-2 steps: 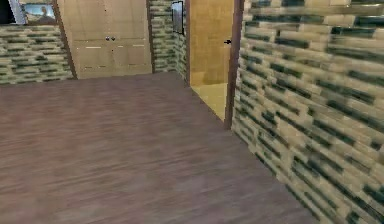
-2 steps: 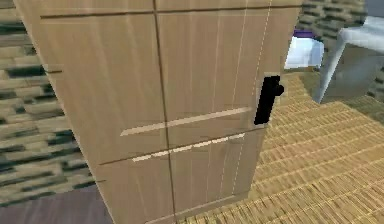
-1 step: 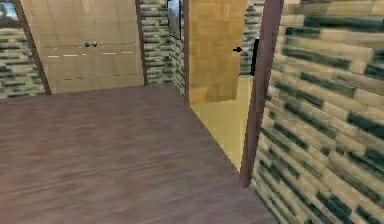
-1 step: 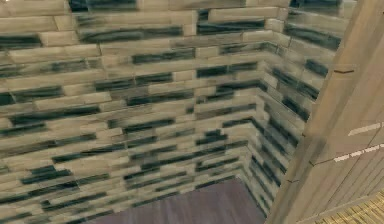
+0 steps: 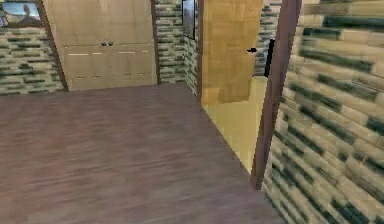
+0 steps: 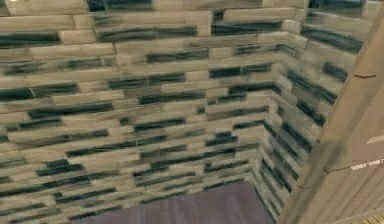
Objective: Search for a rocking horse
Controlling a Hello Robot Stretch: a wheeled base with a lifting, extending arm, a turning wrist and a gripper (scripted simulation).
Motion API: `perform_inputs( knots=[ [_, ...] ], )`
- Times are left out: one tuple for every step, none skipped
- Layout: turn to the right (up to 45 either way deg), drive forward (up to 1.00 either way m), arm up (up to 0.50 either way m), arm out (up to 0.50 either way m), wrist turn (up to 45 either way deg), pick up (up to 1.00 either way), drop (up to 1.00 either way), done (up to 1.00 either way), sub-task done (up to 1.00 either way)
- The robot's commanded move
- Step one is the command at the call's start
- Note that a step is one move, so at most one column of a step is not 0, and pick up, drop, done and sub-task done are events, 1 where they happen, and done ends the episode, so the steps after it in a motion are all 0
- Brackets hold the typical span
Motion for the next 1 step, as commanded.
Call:
perform_inputs(
  knots=[
    [0.0,1.0,0.0,0.0,0.0,0.0,0.0,0.0,0.0]
  ],
)
